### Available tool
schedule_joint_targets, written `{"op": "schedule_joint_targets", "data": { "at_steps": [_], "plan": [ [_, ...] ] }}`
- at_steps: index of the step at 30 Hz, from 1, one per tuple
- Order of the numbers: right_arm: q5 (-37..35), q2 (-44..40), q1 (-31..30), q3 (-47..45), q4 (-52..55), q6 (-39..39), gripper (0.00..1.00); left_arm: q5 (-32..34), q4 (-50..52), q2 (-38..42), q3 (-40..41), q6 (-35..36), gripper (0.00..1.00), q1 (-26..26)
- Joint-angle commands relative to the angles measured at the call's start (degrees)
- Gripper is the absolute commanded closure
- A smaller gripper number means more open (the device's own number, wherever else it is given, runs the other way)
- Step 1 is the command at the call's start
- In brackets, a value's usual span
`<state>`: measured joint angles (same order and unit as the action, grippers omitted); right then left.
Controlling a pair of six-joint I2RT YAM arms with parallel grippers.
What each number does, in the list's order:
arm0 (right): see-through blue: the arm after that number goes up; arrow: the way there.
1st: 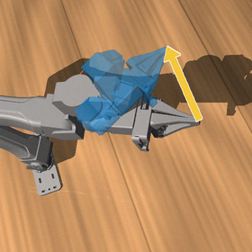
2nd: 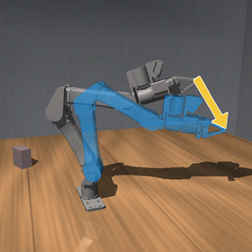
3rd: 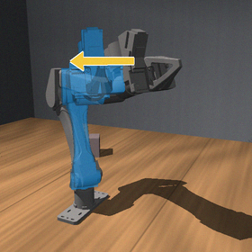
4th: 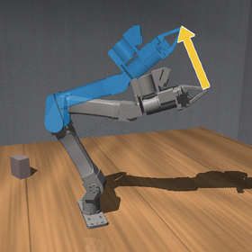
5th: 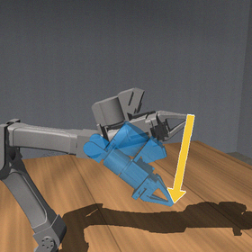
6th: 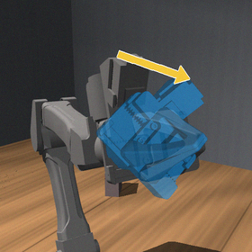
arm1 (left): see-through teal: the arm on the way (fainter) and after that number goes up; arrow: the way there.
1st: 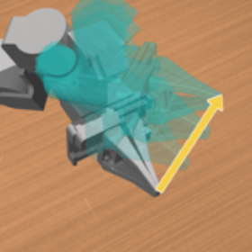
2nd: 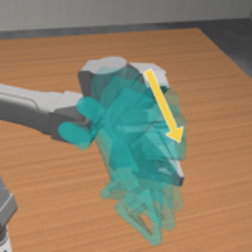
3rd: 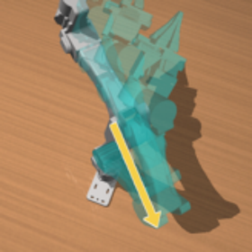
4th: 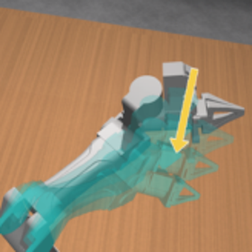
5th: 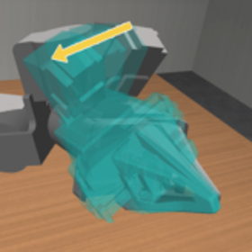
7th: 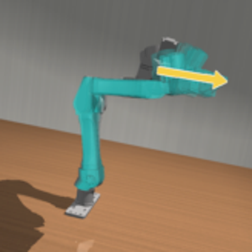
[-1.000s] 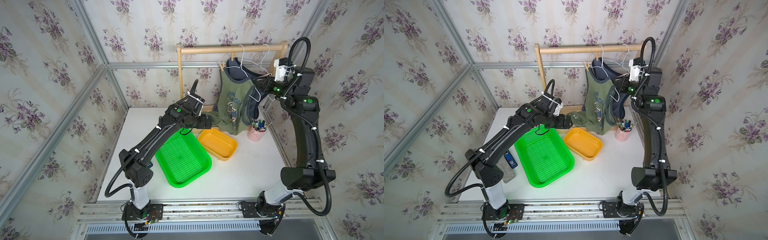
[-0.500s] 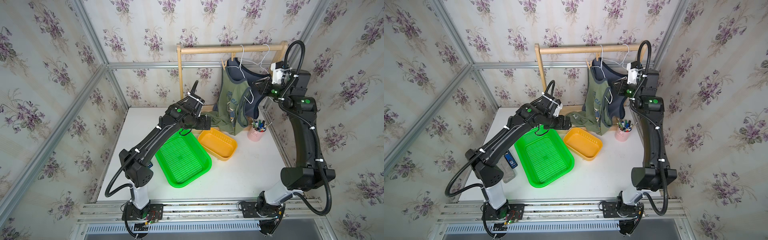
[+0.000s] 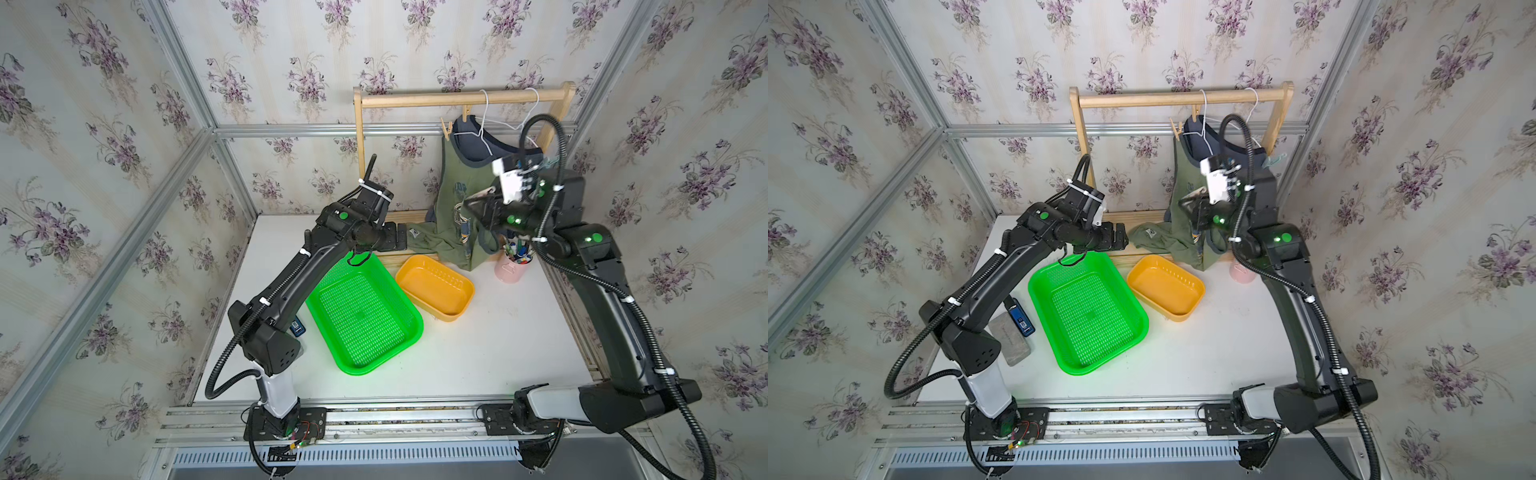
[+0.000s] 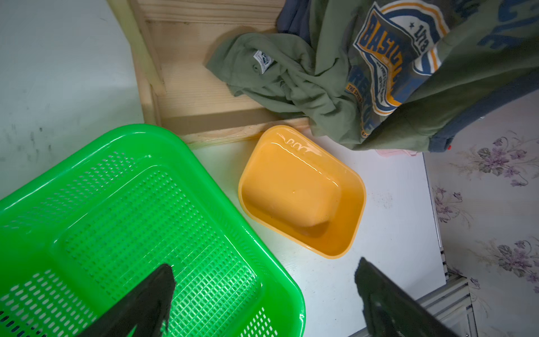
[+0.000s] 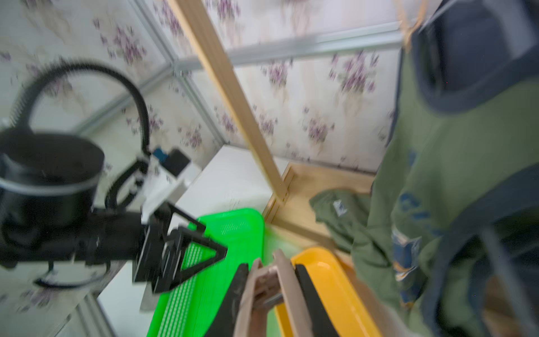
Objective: Remove the clothespins securing tank tops to the hanger
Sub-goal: Place the clothespin in the storage box.
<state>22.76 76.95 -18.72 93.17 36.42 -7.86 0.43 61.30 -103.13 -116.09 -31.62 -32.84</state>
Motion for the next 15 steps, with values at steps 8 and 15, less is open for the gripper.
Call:
{"op": "schedule_joint_targets", "data": {
  "at_steps": [8,15],
  "plan": [
    [-4.55,2.52,-5.68,-31.45,-12.56,-4.10,0.93,2.04,0.76,5.06,8.14,-3.70,0.01,2.87],
    [-11.61,16.30,-5.63,-30.69,-13.69,-4.39,0.90,0.46,0.83,5.74,11.32,-5.77,0.01,2.83]
  ]
}}
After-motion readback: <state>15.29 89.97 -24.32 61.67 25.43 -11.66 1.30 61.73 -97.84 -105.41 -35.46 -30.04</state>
